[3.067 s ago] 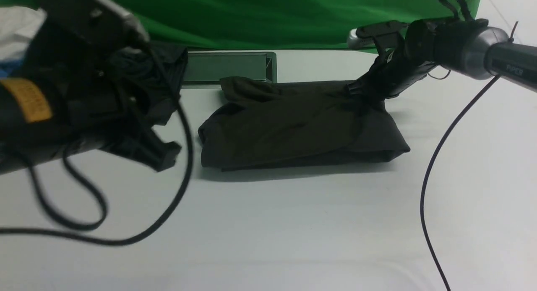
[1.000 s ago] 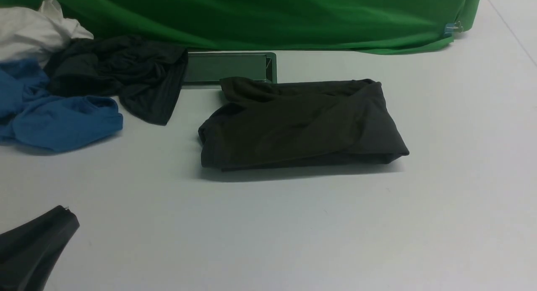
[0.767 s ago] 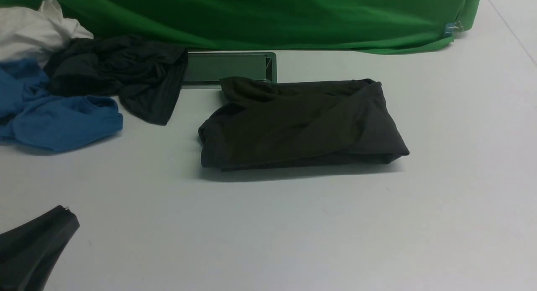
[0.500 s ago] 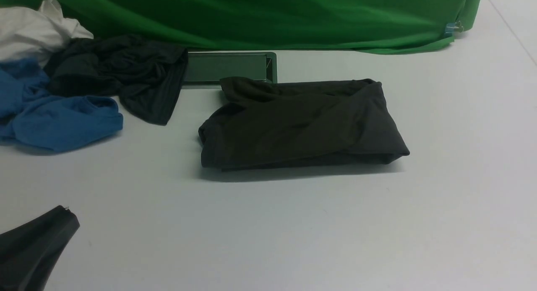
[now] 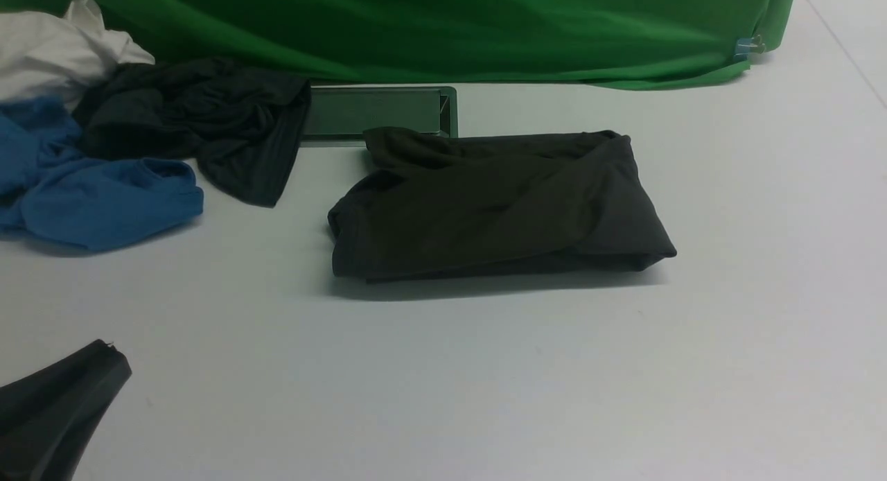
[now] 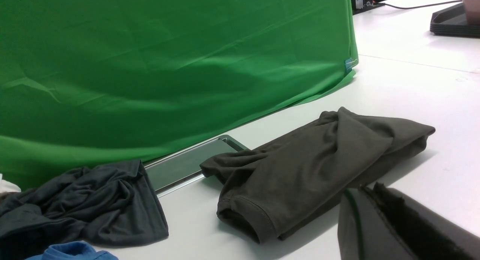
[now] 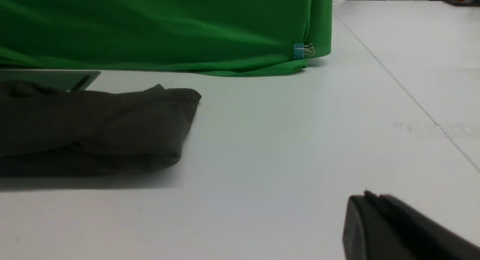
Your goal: Fold a long-sleeved shirt on a white desktop.
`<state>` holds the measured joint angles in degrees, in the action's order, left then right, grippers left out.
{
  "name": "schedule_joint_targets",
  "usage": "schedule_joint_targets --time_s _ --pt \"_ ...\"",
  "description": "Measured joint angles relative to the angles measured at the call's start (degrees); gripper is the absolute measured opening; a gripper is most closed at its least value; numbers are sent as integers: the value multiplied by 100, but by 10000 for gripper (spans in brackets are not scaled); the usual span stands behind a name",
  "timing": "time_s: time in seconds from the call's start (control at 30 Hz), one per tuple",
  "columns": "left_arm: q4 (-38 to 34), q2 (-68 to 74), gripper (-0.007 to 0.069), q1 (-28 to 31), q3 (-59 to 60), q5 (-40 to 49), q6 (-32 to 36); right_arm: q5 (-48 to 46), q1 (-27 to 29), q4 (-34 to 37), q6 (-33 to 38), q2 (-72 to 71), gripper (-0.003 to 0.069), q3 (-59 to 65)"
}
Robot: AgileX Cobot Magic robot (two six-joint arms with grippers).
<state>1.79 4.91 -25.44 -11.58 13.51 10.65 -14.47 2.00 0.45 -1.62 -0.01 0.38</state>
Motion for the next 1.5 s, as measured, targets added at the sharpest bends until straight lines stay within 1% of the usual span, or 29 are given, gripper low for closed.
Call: schedule_joint_targets --time_s 0.2,0.3,0.37,0.43,0.47,0.5,0.53,0.57,0.67,0.73,0.8,0.9,0.97,1.1,1.5 --pt "0 0 21 0 0 0 0 0 0 0 2 0 59 0" --pt "115 0 21 2 0 -20 0 0 0 0 2 0 64 0" --pt "217 0 21 144 73 -188 -33 0 0 0 2 0 69 0" --pt "199 -37 19 571 216 -354 -98 5 0 0 2 0 78 0" --pt "186 -53 19 623 233 -367 -101 5 0 0 2 0 78 0" --pt "54 -137 19 1078 399 -527 -101 0 0 -5 2 0 85 0" --pt "11 -151 19 1197 450 -571 -91 0 0 -5 2 0 86 0" --pt "-240 -289 19 1682 696 -776 -35 0 0 -5 2 0 95 0" --pt "-782 -454 19 2387 1093 -1028 76 0 0 -5 2 0 108 0" --pt "-1032 -475 19 2719 1172 -847 143 7 0 -5 7 -3 115 0" --pt "-1122 -495 19 2874 1182 -484 228 1 0 -5 7 -7 121 0" --pt "-1200 -501 19 2904 1197 43 356 9 0 -5 7 -7 130 0" --pt "-1229 -501 19 2898 1197 157 460 9 0 -5 7 -7 136 0" --pt "-1235 -501 19 2898 1197 132 559 9 0 -5 7 -7 148 0" --pt "-1235 -501 19 2898 1197 86 562 9 0 -5 7 -7 181 0"
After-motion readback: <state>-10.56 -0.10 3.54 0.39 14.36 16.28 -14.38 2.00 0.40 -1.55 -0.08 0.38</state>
